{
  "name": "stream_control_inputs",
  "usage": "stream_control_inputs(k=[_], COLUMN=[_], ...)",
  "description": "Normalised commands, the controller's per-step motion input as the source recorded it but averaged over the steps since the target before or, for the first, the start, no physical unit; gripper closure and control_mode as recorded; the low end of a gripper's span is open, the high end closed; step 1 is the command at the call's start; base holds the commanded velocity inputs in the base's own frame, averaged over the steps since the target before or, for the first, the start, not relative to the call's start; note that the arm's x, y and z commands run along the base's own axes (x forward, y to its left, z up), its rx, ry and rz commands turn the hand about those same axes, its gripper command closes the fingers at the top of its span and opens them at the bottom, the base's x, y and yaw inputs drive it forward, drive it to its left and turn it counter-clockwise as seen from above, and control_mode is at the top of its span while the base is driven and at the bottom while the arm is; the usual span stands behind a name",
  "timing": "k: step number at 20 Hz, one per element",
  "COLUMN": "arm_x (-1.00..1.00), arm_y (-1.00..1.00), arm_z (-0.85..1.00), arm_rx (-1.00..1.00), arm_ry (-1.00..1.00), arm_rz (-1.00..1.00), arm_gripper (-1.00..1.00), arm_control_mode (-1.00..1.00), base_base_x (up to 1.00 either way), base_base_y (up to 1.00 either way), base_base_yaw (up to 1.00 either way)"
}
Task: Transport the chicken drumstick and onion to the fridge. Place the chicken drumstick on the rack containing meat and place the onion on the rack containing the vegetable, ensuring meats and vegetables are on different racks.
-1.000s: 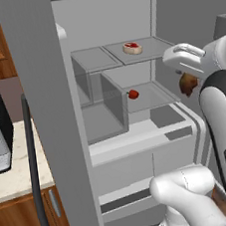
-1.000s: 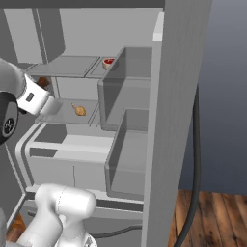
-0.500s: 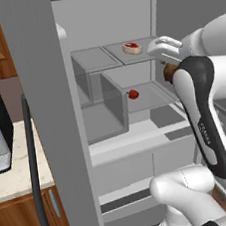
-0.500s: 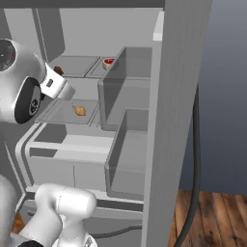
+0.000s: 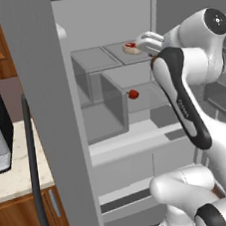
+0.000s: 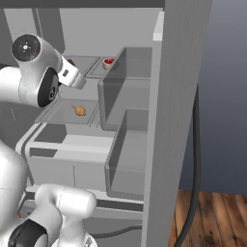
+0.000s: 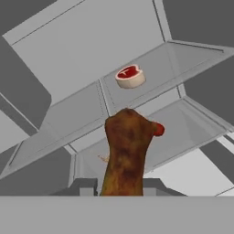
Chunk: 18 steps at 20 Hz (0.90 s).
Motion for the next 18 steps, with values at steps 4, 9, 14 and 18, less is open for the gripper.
stream_control_inputs(k=[4, 9, 14, 18], arm_x=[0.85, 0.84, 0.86, 0.92], arm_y=[0.02, 0.11, 0.19, 0.16], arm_z=[-0.01, -0.05, -0.04, -0.14], arm_rx=[0.00, 0.00, 0.00, 0.00], arm_ry=[0.00, 0.00, 0.00, 0.04], arm_rz=[0.00, 0.00, 0.00, 0.00], arm_gripper=[1.00, 1.00, 1.00, 1.00], arm_control_mode=[-1.00, -1.00, -1.00, -1.00], base_base_x=[0.00, 0.00, 0.00, 0.00], base_base_y=[0.00, 0.00, 0.00, 0.00], base_base_yaw=[0.00, 0.00, 0.00, 0.00])
